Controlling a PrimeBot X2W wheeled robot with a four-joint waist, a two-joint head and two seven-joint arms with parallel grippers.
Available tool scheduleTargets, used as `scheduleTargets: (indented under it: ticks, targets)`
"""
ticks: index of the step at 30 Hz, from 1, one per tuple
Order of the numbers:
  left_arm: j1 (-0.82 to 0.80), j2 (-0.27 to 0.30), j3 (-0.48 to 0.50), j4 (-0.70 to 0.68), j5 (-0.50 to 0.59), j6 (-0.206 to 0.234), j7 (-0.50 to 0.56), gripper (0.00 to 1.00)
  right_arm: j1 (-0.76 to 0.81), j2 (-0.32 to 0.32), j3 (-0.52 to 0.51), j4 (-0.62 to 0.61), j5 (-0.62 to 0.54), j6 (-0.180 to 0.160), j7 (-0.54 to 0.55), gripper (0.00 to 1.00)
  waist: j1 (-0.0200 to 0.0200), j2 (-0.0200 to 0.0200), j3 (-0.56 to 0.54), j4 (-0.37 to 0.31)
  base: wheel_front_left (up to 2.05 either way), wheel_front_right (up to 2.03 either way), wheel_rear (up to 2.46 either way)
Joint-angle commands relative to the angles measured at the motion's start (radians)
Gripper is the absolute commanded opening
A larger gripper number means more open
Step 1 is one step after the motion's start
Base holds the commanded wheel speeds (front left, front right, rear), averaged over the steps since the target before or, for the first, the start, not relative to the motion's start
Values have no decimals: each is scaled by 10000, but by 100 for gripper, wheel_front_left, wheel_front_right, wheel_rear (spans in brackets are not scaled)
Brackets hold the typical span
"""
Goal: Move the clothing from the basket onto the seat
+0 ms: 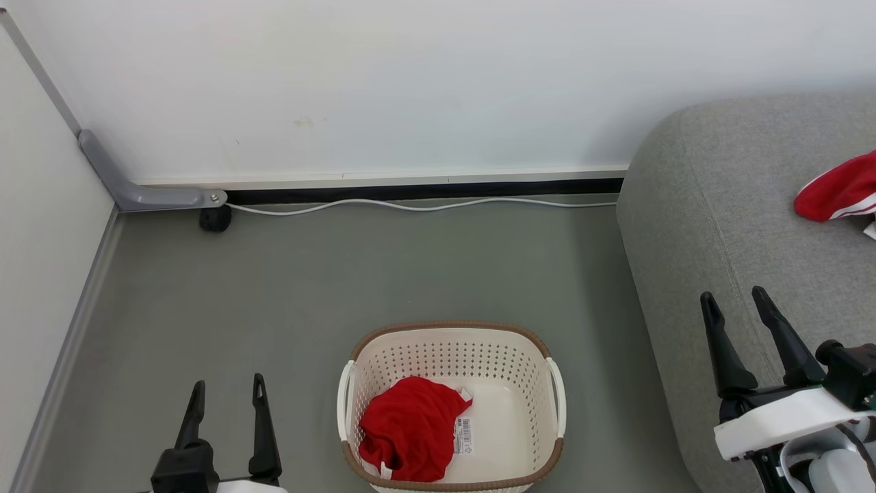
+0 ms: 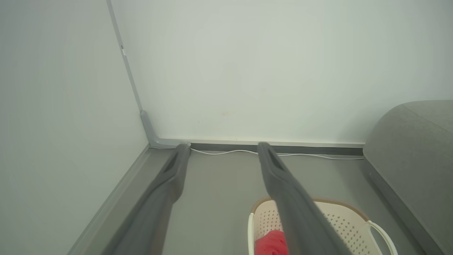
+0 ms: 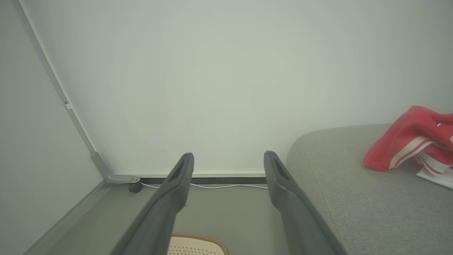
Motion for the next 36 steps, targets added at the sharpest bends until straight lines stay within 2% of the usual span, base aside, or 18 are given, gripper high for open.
scheduleTargets:
  ticks: [1, 13, 20, 26, 31, 36]
  targets:
    - [-183, 0, 343, -283, 92, -20, -91, 100, -129, -149, 103, -196, -67, 39, -57, 100, 0, -1, 18, -7, 0, 0, 0]
    - [-368, -198, -166, -287, 228, 46, -91, 100, -346, -339, 102, -475, 96, 39, -57, 100, 0, -1, 683, -96, 0, 0, 0]
    - [-974, -235, -1102, -134, 1, 413, -91, 100, -811, -763, 142, -936, 369, 39, -57, 100, 0, -1, 1783, -153, 0, 0, 0]
    - [-2176, -238, -1980, 517, -441, 673, -91, 100, -1341, -1145, 158, -1384, 682, 39, -57, 100, 0, -1, 2932, -234, 0, 0, 0]
    - [-3435, -239, -2507, 1259, -774, 635, -91, 100, -1799, -1463, 229, -1733, 979, 39, -57, 100, 0, -1, 3951, -381, 0, 0, 0]
    - [-5061, -240, -3229, 2558, -936, 447, -91, 100, -2337, -1776, 347, -2180, 1278, 39, -57, 100, 0, -1, 5095, -683, 0, 0, 0]
